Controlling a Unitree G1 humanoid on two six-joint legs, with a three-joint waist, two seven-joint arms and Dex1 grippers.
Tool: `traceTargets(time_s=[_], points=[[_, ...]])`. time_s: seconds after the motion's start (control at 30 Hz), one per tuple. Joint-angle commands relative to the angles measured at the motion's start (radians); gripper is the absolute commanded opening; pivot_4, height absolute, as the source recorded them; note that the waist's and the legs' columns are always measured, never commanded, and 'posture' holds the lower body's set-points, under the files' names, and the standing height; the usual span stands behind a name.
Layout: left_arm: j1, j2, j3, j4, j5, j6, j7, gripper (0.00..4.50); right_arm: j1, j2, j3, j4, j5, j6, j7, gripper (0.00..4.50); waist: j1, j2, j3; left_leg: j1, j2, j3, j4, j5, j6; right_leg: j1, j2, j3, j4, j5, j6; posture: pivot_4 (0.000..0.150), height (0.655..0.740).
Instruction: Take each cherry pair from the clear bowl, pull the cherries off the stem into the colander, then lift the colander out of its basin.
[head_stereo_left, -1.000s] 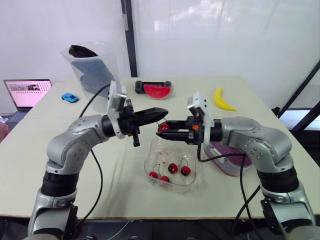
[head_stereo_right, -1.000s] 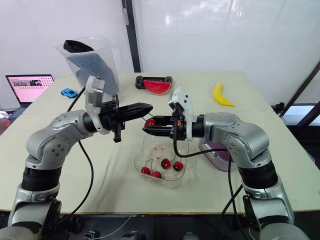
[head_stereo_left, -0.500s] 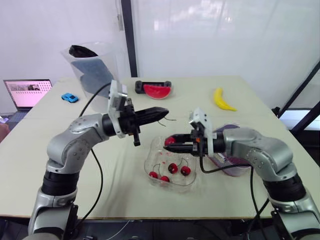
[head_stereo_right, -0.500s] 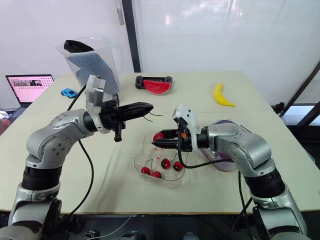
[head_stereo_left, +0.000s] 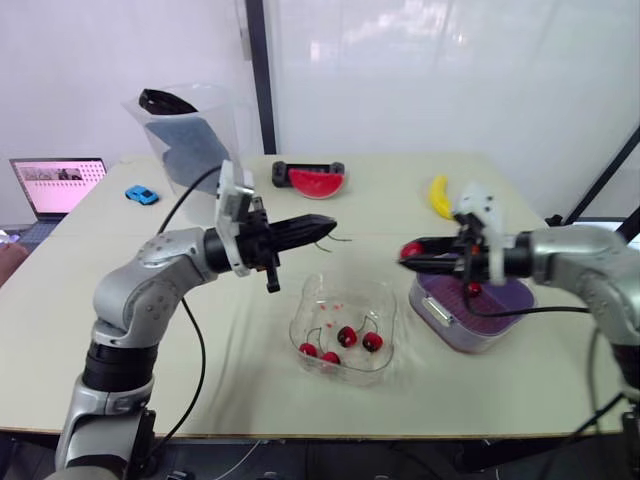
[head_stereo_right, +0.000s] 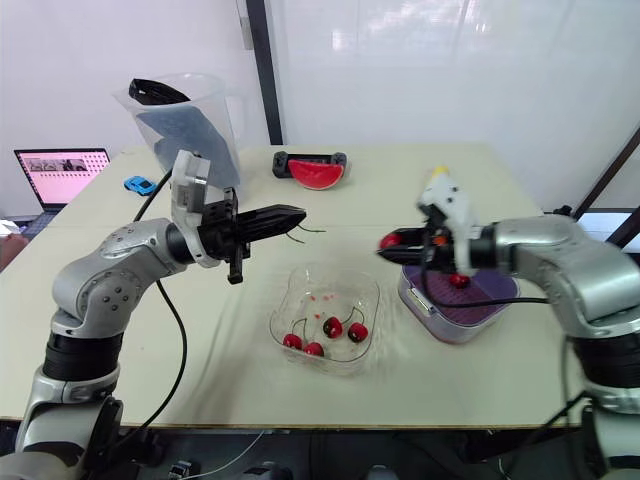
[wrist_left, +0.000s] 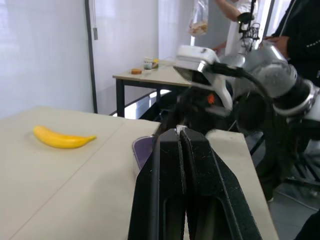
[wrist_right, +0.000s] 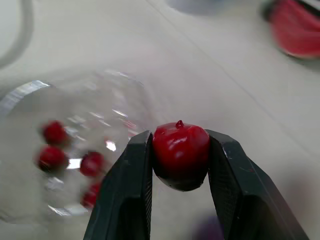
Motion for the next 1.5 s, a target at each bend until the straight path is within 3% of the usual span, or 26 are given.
traceTargets(time_s=[0.03, 0.33, 0.53, 0.7, 0.83, 1.17, 1.5], points=[[0.014, 0.011, 0.026, -0.029, -0.003, -0.019, 0.002, 0.0, 0.046, -0.087, 0.024, 0.084, -0.119, -0.11, 0.053, 1.54, -0.001, 0.0, 0.0, 0.0, 0.0, 0.0, 0.0, 0.0, 0.0, 0.0, 0.0, 0.0, 0.0, 0.0, 0.0, 0.15, 0.74], [0.067, 0.037, 0.036, -0.056, -0.005, -0.017, 0.017, 0.0, 0.138, -0.088, 0.108, 0.172, -0.245, -0.182, 0.091, 1.54, -0.001, 0.0, 0.0, 0.001, 0.001, 0.001, 0.0, 0.0, 0.0, 0.0, 0.0, 0.001, 0.0, 0.0, 0.0, 0.15, 0.74], [0.101, 0.049, 0.043, -0.091, -0.023, -0.008, 0.03, 0.0, 0.117, -0.071, 0.048, 0.155, -0.197, -0.125, 0.111, 4.44, 0.0, 0.0, 0.0, 0.001, 0.001, 0.0, 0.0, 0.0, 0.0, 0.0, 0.0, 0.001, 0.0, 0.0, 0.0, 0.15, 0.74], [0.14, 0.083, 0.082, -0.107, -0.042, 0.003, 0.041, 0.0, 0.021, -0.088, -0.074, 0.084, -0.035, -0.005, 0.178, 4.44, -0.003, 0.002, 0.001, 0.001, 0.001, 0.0, 0.0, 0.0, 0.0, 0.0, 0.0, 0.001, 0.0, 0.0, 0.0, 0.15, 0.74], [0.19, 0.106, 0.112, -0.121, -0.054, 0.006, 0.05, 0.0, -0.126, 0.02, -0.131, -0.026, 0.189, 0.135, 0.171, 4.44, -0.005, 0.002, 0.001, 0.002, 0.002, 0.0, -0.003, 0.0, 0.0, 0.0, 0.001, 0.001, 0.0, 0.0, 0.0, 0.15, 0.74], [0.478, 0.257, 0.231, -0.095, -0.019, 0.045, 0.047, 0.0, -0.258, 0.21, 0.008, -0.213, 0.284, 0.179, 0.094, 4.44, -0.002, 0.002, 0.001, 0.003, 0.002, 0.0, -0.003, 0.0, 0.0, 0.002, 0.0, 0.001, -0.003, 0.0, 0.0, 0.15, 0.74], [0.747, 0.193, 0.313, 0.033, 0.067, -0.024, 0.117, 0.0, -0.263, 0.209, 0.002, -0.197, 0.297, 0.157, 0.098, 4.44, 0.002, 0.002, 0.001, 0.003, 0.003, 0.0, -0.003, 0.0, 0.0, 0.002, -0.001, 0.001, -0.003, 0.0, 0.0, 0.15, 0.74]])
